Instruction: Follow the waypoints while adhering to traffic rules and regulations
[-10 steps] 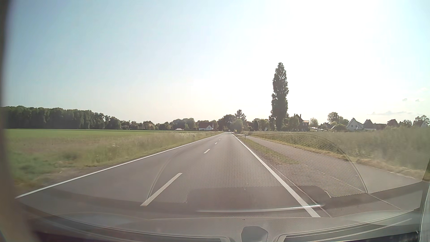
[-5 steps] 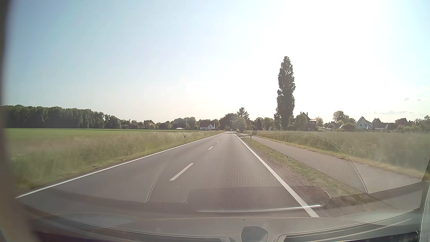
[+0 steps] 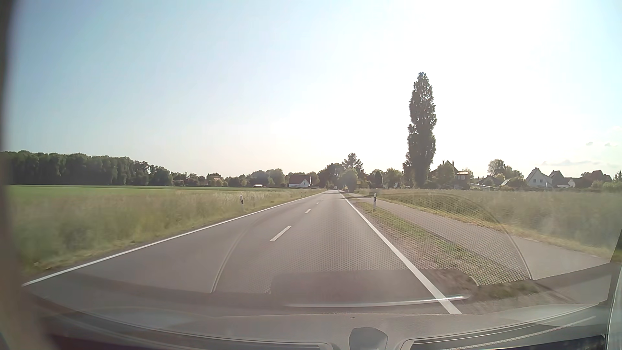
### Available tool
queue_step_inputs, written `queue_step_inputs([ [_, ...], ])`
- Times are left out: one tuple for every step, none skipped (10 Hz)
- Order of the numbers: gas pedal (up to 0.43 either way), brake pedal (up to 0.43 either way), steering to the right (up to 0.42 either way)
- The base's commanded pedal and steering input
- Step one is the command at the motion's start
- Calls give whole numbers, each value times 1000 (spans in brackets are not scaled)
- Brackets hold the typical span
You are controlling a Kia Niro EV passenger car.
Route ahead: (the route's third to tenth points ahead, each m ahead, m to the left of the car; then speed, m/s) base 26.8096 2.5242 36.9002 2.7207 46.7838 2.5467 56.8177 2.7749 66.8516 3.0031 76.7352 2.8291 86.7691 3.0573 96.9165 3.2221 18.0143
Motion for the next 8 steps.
queue_step_inputs([
  [0,6,3],
  [0,6,3],
  [0,6,3],
  [0,6,2],
  [0,6,2],
  [0,6,1],
  [0,6,2],
  [0,6,1],
])
